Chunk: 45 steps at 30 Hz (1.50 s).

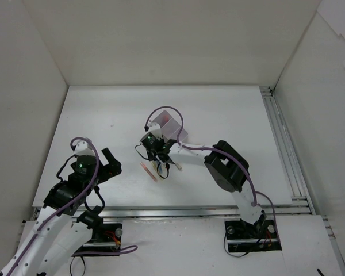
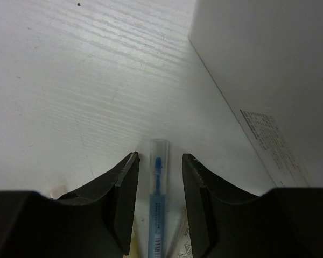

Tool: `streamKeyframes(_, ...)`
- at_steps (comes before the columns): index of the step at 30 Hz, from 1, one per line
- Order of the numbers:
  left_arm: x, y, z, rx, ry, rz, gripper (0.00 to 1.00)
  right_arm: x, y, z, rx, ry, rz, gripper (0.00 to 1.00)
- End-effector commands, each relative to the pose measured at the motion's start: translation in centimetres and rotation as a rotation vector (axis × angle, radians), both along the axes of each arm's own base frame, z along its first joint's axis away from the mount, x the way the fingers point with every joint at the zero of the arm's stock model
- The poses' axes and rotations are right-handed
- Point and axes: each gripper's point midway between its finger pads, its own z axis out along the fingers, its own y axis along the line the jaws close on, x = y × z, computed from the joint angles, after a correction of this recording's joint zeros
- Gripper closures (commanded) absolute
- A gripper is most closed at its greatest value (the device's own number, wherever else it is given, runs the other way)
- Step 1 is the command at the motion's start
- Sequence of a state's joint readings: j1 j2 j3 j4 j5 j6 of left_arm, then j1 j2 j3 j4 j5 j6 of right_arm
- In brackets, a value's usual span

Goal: Sort the stationery into containers
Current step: Pick up the pen from the center of the board.

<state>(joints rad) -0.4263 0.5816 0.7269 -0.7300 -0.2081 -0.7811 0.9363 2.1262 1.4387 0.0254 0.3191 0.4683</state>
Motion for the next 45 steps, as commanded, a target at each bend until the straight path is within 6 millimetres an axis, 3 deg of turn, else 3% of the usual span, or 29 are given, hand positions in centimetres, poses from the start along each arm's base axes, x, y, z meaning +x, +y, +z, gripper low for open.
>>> streamKeyframes(1,0.4,-0.1,0.8,-0.009,-0.024,0.004,0.00,-0.2,0.7,1.7,0.032,0.038,0.012,0.65)
streamKeyframes(14,0.4,-0.2,0.8,-0.012,-0.024,0.000,0.00,-1.6,-0.8,1.2,-0.067,0.139,0.039,0.64)
streamKeyframes(23,0.3,-0.1,0.6,-0.008,-0.023,0.004,0.00,-1.0,-0.1,0.2,-0.061,0.165,0.051,0.74)
streamKeyframes(26,0.3,-0.1,0.6,-0.009,-0.022,0.002,0.00,-0.9,0.3,0.7,-0.047,0.163,0.057,0.84)
streamKeyframes(27,0.3,-0.1,0.6,-0.009,-0.023,0.005,0.00,-0.8,0.4,1.3,-0.038,0.153,0.058,0.92)
streamKeyframes(30,0.4,-0.1,0.8,-0.008,-0.028,0.002,0.00,-0.5,0.5,2.9,-0.025,0.121,0.068,1.00)
streamKeyframes(38,0.8,-0.3,0.8,-0.001,-0.030,-0.008,0.00,0.9,2.0,9.6,0.063,-0.018,0.129,1.00)
streamKeyframes(41,1.0,-0.4,1.0,0.004,-0.034,-0.012,0.00,1.4,4.0,14.3,0.194,-0.130,0.198,1.00)
streamKeyframes(43,1.1,-0.4,1.0,0.008,-0.035,-0.014,0.00,0.9,4.3,16.7,0.287,-0.207,0.264,1.00)
streamKeyframes(44,1.2,-0.5,1.1,0.008,-0.036,-0.016,0.00,1.3,5.5,19.9,0.403,-0.311,0.299,1.00)
streamKeyframes(45,1.2,-0.5,1.2,0.009,-0.037,-0.017,0.00,0.2,5.1,20.4,0.439,-0.328,0.377,1.00)
